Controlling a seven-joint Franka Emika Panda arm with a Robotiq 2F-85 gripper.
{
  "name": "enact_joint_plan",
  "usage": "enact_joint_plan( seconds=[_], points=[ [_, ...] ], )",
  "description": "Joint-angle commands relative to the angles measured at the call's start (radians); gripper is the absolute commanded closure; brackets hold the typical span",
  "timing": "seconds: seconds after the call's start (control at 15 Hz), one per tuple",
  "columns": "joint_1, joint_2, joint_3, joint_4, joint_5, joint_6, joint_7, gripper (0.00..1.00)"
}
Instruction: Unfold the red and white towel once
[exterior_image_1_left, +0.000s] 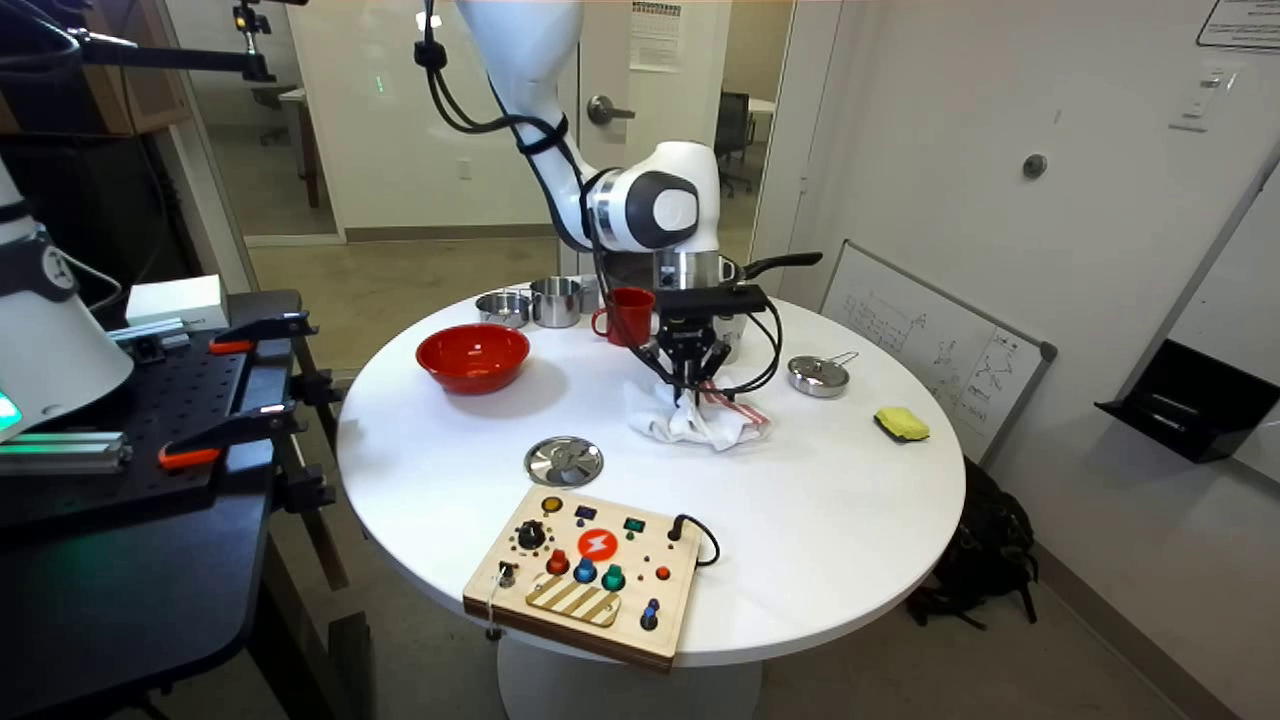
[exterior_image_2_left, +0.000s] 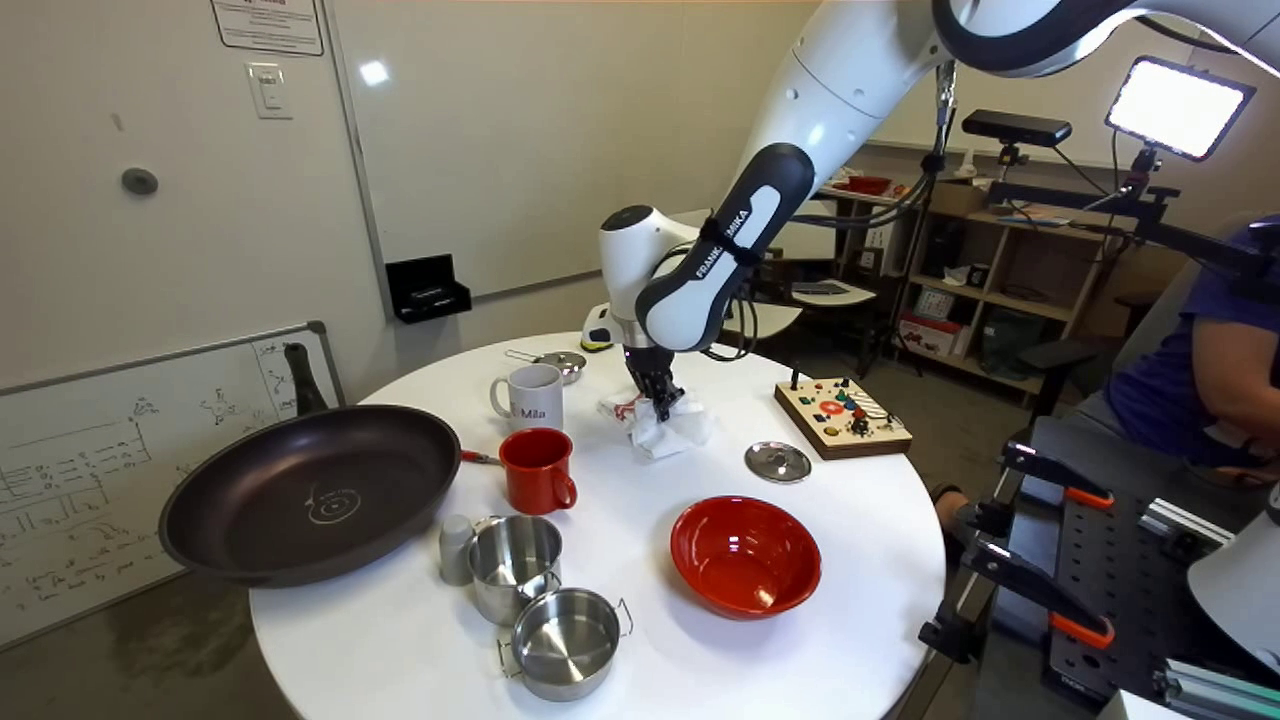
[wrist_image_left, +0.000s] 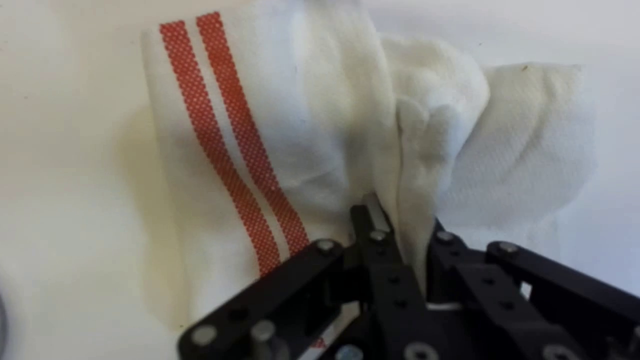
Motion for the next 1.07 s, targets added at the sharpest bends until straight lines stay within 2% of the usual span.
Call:
enact_joint_plan(
  seconds=[0.0, 0.4, 0.47, 0.53, 0.67, 0.73, 0.8, 0.87, 0.93, 1.0],
  points=[
    [0.013, -0.037, 0.013, -0.005, 0.003, -0.126, -0.072, 0.97],
    [0.037, -0.043, 0.004, 0.012, -0.009, -0.212, -0.099, 0.97],
    [0.039, -0.043, 0.002, 0.012, -0.012, -0.218, -0.105, 0.64],
    [0.04, -0.042, 0.002, 0.014, -0.012, -0.222, -0.109, 0.63],
    [0.044, -0.041, -0.004, 0.016, -0.016, -0.224, -0.108, 0.5],
    [0.041, -0.042, 0.001, 0.015, -0.014, -0.231, -0.12, 0.77],
    [0.042, -0.04, -0.001, 0.017, -0.016, -0.233, -0.121, 0.76],
    [0.038, -0.042, 0.005, 0.015, -0.014, -0.236, -0.132, 0.8],
    [0.041, -0.041, 0.0, 0.016, -0.017, -0.234, -0.128, 0.94],
    [0.04, -0.041, 0.001, 0.016, -0.016, -0.234, -0.133, 0.99]
  ],
)
